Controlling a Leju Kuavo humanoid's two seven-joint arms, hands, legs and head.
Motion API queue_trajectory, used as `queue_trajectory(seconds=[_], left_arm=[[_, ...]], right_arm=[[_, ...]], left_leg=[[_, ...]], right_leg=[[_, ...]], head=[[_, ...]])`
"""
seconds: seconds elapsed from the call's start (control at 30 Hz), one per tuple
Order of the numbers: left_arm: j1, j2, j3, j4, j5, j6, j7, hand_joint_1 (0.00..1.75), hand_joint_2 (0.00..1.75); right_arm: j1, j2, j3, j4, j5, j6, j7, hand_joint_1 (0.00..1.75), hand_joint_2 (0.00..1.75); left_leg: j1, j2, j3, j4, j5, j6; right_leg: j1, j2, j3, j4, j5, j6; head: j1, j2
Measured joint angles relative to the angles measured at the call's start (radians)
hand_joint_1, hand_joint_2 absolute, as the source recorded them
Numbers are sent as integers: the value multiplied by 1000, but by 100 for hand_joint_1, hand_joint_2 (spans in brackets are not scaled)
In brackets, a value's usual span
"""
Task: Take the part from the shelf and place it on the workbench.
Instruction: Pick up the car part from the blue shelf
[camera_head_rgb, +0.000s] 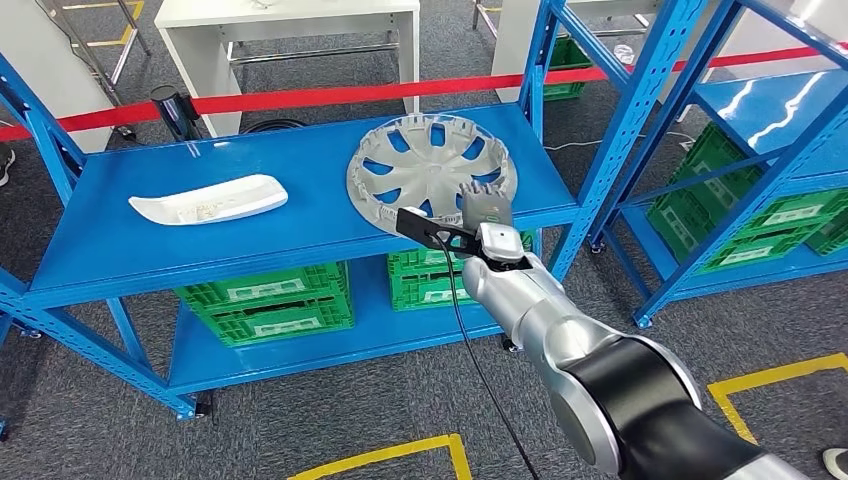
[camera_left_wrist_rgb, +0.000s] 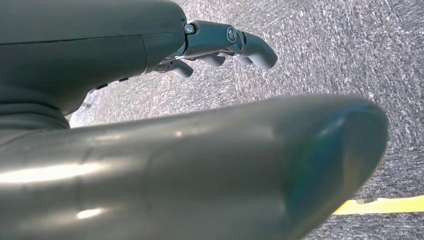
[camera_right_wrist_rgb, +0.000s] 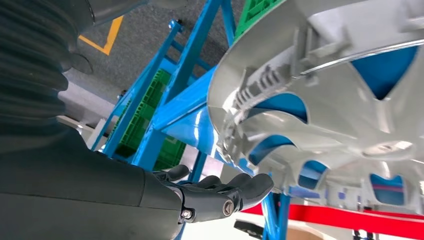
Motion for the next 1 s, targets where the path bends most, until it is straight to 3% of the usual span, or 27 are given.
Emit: queue_trajectory(seconds=[0.47,0.6,0.67,0.77,0.8,0.83,0.87,0.93,1.0], left_arm=[[-6,0,0,0,-1,1,25,0,0],[-5,3,0,0,6,6,37,0,0],[-4,2,0,0,9,7,38,0,0],[-3,2,0,0,11,7,39,0,0],[-3,3,0,0,11,7,39,0,0],[-2,3,0,0,12,7,39,0,0],[-1,2,0,0,14,7,39,0,0],[1,3,0,1,17,7,39,0,0],[0,5,0,1,20,7,39,0,0]], right_arm=[[10,-15,-4,0,1,0,0,0,175],[11,-14,-4,0,4,0,0,0,175],[10,-15,-4,0,6,0,0,0,175],[16,-15,-4,0,7,1,0,0,175],[20,-16,-4,0,7,2,0,0,175],[23,-16,-4,1,8,2,0,0,175],[25,-16,-4,1,9,2,0,0,175],[24,-16,-4,1,12,3,-1,0,175],[24,-15,-4,1,17,4,-1,0,175]], left_leg=[[1,0,0,-1,1,-1],[-3,2,8,-14,-1,15],[5,5,22,-33,6,23],[11,7,28,-37,5,24],[14,7,29,-35,2,21],[17,6,29,-32,-1,15],[23,5,30,-27,-6,8],[31,4,30,-11,-20,-13],[33,3,29,0,-33,-34]], right_leg=[[0,0,-1,1,0,-1],[-3,0,4,-7,0,13],[-5,-1,-16,37,-25,21],[-18,-2,-115,222,-104,36],[-24,-2,-141,264,-112,42],[-30,-3,-149,268,-99,47],[-37,-4,-137,232,-69,53],[-47,-6,-79,104,-6,65],[-47,-1,-45,36,10,57]], head=[[0,0],[0,0],[1,0],[2,0],[2,0],[2,0],[2,0],[3,0],[4,0]])
